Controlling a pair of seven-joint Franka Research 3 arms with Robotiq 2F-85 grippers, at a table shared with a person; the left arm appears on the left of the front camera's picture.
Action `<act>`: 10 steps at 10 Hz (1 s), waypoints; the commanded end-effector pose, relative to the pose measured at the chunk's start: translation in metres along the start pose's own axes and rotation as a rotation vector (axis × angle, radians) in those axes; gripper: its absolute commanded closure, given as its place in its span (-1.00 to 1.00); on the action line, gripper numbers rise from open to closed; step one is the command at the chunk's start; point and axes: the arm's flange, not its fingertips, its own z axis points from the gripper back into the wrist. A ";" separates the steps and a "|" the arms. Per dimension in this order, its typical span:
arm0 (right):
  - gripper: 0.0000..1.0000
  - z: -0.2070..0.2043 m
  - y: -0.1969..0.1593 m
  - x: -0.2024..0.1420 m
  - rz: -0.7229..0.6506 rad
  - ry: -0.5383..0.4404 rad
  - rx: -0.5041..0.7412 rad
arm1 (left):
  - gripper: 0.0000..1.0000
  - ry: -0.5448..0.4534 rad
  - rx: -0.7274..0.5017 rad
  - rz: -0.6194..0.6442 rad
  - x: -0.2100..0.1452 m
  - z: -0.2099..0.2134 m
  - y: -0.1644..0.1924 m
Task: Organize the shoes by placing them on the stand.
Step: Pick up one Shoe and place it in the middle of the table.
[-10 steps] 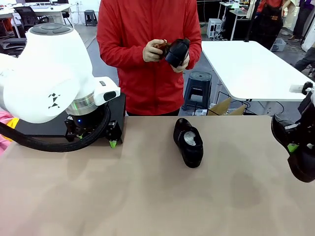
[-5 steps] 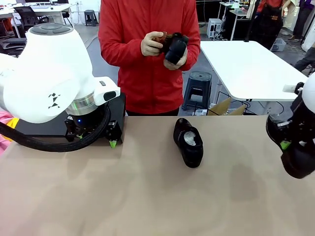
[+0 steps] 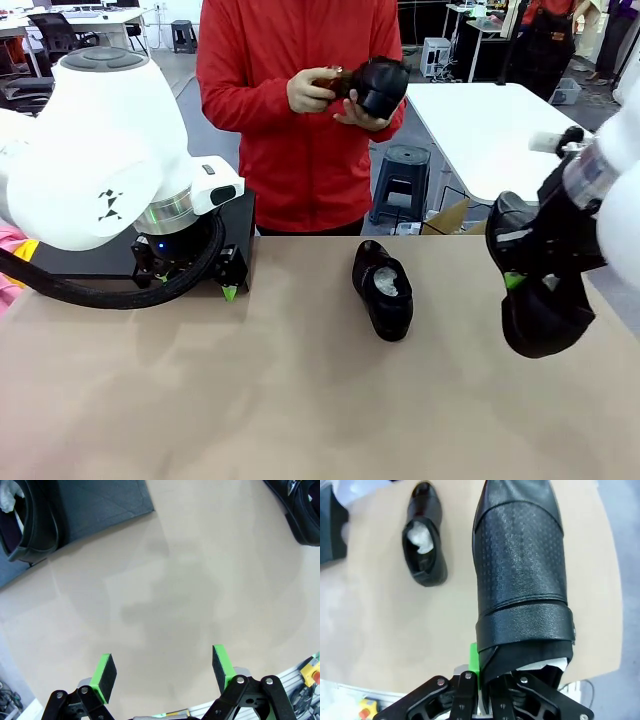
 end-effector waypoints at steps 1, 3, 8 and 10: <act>1.00 -0.003 -0.018 0.011 -0.042 0.018 0.015 | -0.98 -0.013 0.008 0.011 -0.002 -0.001 0.000; 1.00 -0.003 -0.018 0.011 -0.042 0.018 0.015 | -0.98 -0.013 0.008 0.011 -0.002 -0.001 0.000; 1.00 0.030 0.107 -0.048 0.127 -0.024 0.137 | -0.98 -0.001 -0.008 0.040 -0.004 0.002 0.016; 1.00 0.024 0.144 -0.062 0.151 0.012 0.164 | -0.98 -0.009 -0.042 0.110 -0.012 0.012 0.049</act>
